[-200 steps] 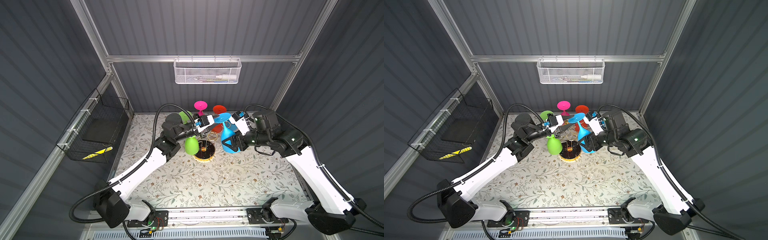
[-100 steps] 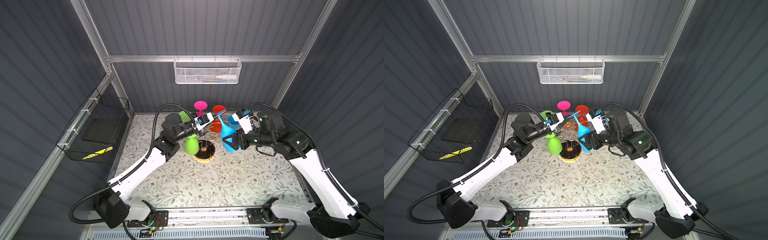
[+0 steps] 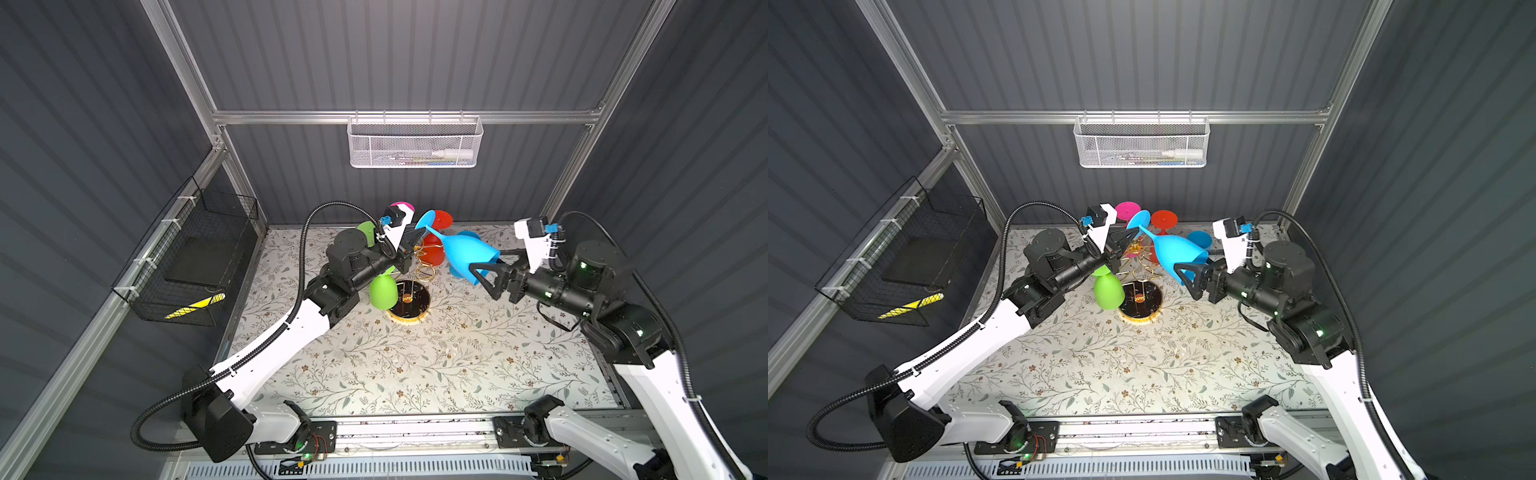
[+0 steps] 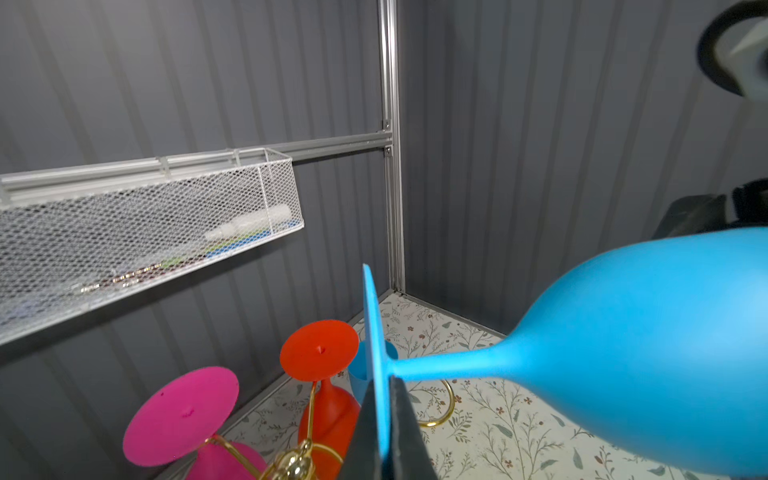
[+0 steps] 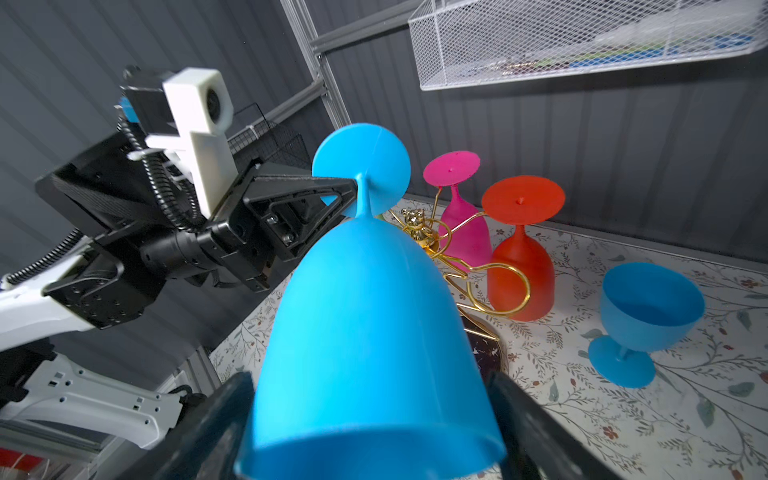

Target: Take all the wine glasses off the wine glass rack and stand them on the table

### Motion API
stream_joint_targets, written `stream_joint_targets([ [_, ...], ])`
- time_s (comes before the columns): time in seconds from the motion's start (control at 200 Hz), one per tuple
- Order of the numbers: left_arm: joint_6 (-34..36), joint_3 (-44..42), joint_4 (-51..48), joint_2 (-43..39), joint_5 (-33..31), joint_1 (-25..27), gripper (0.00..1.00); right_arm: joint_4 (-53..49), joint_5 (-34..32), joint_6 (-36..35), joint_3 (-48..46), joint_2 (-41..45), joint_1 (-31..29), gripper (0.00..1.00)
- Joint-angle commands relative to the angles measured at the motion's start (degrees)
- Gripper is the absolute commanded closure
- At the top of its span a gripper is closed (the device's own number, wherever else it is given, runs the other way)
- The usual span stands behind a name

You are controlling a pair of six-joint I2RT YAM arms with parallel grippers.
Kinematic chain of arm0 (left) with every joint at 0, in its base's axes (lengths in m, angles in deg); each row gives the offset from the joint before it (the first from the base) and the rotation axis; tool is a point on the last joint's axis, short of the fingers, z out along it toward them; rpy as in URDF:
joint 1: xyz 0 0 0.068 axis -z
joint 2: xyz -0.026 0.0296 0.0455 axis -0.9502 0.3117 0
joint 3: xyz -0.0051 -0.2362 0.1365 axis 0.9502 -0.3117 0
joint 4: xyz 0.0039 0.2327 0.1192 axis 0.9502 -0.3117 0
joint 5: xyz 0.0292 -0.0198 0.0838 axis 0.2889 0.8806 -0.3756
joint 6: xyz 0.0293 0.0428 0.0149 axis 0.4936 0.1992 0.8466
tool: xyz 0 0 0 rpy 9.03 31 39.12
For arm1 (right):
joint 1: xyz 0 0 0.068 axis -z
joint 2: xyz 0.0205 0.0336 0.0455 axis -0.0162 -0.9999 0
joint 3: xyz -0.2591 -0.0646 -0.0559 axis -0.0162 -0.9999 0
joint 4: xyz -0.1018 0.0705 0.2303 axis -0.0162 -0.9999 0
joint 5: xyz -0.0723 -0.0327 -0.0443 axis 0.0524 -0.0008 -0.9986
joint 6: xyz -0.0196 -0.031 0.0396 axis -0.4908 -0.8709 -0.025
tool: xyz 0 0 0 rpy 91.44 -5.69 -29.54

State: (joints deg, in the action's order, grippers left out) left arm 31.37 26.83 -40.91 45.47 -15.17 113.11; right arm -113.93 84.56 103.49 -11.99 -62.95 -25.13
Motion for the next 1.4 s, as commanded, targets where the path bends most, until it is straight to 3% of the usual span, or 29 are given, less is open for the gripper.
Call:
stream_joint_targets([
  [0.0, -6.09, 1.87, -2.4, -0.8, -4.8, -0.58, 1.0, 4.11, 3.36, 4.93, -2.09, 3.51, 1.29, 0.11],
  [0.395, -9.61, 3.0, -4.49, -1.19, -1.62, -1.19, 1.0, 5.93, -0.98, 7.99, -7.84, 9.24, 5.02, 0.24],
  [1.15, -13.97, 3.51, -4.14, -1.14, 4.94, -4.1, 1.0, 12.94, 4.29, 7.05, -5.67, -1.93, 8.73, 0.46],
  [1.286, -14.27, 3.53, -4.04, -0.75, 5.39, -4.23, 1.0, 14.79, 6.38, 7.69, -5.02, -4.24, 8.74, 0.55],
  [1.396, -14.18, 3.27, -4.01, -0.44, 5.17, -4.36, 1.0, 16.08, 8.05, 8.72, -4.82, -5.57, 8.74, 0.68],
])
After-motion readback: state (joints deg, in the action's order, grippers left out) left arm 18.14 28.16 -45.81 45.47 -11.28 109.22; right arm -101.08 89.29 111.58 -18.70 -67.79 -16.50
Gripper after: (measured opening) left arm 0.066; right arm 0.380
